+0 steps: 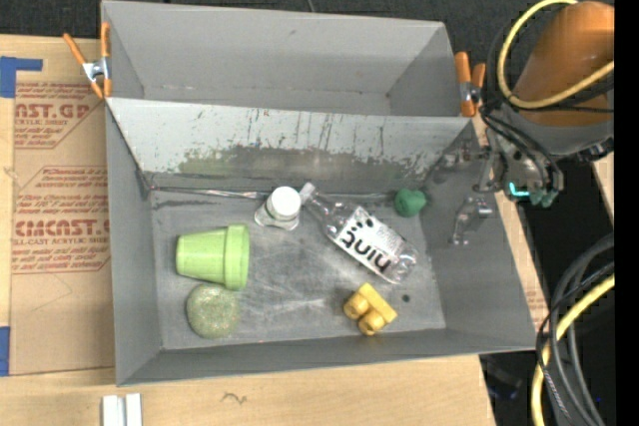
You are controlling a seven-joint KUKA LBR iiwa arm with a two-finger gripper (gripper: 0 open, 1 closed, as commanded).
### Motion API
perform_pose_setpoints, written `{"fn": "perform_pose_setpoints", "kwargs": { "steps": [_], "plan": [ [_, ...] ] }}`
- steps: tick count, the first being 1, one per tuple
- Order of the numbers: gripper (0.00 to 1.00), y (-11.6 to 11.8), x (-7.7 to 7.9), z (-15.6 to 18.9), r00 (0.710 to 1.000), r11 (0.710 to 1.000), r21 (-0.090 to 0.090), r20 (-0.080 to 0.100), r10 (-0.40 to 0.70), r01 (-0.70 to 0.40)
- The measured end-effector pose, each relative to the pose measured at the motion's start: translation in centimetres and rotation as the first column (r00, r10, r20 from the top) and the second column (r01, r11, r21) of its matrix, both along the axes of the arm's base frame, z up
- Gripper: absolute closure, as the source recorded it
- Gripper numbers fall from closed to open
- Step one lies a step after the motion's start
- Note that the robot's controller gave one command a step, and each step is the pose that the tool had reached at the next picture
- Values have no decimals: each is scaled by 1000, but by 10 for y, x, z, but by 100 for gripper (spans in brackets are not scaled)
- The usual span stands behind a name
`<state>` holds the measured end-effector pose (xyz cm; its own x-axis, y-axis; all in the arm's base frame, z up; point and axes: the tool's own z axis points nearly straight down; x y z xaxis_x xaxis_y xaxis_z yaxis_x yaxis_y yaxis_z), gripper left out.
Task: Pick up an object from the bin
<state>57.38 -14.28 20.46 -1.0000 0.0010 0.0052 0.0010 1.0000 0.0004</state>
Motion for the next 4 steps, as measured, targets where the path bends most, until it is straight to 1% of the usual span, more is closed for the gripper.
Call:
{"fn": "perform_pose_setpoints", "kwargs": {
  "steps": [1, 2, 3, 4],
  "plan": [
    [0, 1, 2, 4, 1000, 1000, -1, 7, 1, -1],
    [0, 26, 1, -51, 993, 993, 0, 10, -118, 118],
    [0, 75, 8, -48, 1000, 1000, -1, 8, 25, -25],
    [0, 94, 5, -64, 960, 960, 1, 7, -279, 279]
  ]
}}
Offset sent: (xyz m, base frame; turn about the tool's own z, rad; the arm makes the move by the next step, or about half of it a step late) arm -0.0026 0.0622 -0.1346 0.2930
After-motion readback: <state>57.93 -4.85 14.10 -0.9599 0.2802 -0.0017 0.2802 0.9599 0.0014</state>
